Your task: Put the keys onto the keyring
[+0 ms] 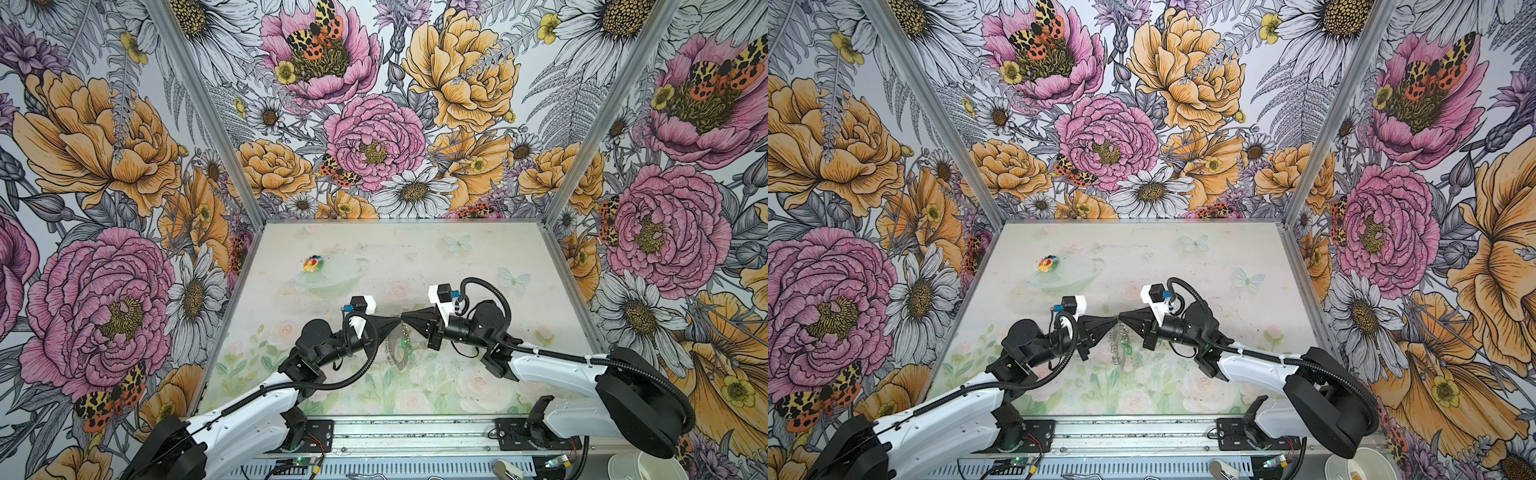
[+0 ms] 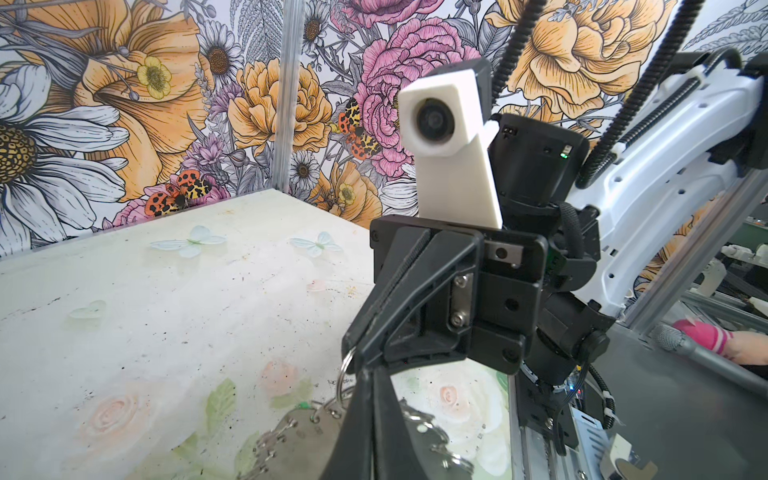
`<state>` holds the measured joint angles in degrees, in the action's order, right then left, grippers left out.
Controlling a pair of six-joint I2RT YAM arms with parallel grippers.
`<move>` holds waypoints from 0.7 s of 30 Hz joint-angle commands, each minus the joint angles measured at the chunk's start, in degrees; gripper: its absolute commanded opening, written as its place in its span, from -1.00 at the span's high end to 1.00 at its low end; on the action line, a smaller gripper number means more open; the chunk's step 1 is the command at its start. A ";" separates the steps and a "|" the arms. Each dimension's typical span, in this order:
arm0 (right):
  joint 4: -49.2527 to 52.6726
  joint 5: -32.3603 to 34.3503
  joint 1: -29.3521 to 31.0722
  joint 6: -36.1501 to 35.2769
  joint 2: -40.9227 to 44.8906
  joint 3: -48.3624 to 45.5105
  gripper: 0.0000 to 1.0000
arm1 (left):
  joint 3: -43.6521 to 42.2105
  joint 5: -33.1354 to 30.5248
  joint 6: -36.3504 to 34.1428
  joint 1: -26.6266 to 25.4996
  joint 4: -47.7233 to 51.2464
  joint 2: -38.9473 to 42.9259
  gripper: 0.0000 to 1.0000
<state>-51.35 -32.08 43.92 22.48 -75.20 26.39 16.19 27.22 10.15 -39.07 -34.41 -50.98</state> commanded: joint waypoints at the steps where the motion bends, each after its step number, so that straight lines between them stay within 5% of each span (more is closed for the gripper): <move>1: -6.71 -1.88 0.28 1.16 -0.56 -0.14 1.00 | -0.19 1.98 -0.14 0.65 -1.73 -0.43 0.86; 21: -8.32 -3.47 1.22 0.82 -0.91 -0.82 1.00 | -0.01 4.34 -0.77 0.72 -1.89 -1.82 0.99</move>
<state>-55.53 -33.28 44.05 23.07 -75.83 25.56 16.19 29.17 10.09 -38.70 -35.42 -51.92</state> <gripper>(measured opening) 0.047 0.049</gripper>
